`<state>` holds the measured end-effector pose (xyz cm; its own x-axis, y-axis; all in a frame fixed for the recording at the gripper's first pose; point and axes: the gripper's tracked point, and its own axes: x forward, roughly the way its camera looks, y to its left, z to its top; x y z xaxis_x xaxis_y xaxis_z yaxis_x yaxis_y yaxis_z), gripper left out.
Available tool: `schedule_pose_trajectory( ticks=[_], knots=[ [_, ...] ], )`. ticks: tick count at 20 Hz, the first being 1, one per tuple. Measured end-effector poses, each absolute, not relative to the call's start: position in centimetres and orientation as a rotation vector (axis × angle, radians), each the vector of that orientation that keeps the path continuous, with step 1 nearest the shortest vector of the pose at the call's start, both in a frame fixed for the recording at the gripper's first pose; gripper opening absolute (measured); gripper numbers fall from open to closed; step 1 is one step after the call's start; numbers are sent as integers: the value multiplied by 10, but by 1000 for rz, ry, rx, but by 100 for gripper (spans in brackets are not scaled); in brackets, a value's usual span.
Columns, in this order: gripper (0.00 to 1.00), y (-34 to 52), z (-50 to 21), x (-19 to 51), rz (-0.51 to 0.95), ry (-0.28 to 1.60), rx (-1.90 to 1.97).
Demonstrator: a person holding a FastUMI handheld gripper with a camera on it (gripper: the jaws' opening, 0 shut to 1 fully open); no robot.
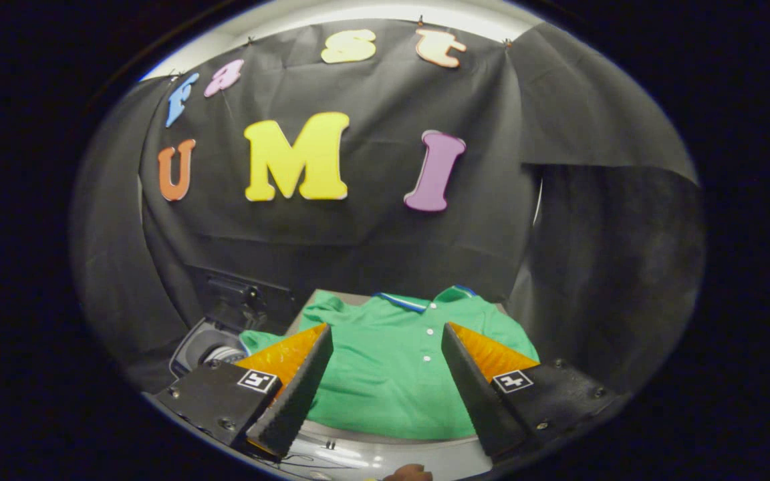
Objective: Put the clothes into the washing machine and then close the washing machine lid.
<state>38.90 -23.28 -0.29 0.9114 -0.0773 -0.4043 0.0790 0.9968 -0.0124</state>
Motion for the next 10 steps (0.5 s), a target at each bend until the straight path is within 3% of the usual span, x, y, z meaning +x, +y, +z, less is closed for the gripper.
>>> schedule_pose_trajectory(
  ticks=[10],
  knots=[
    [100, -280, -88, 432, -150, 617, 45]
  ],
)
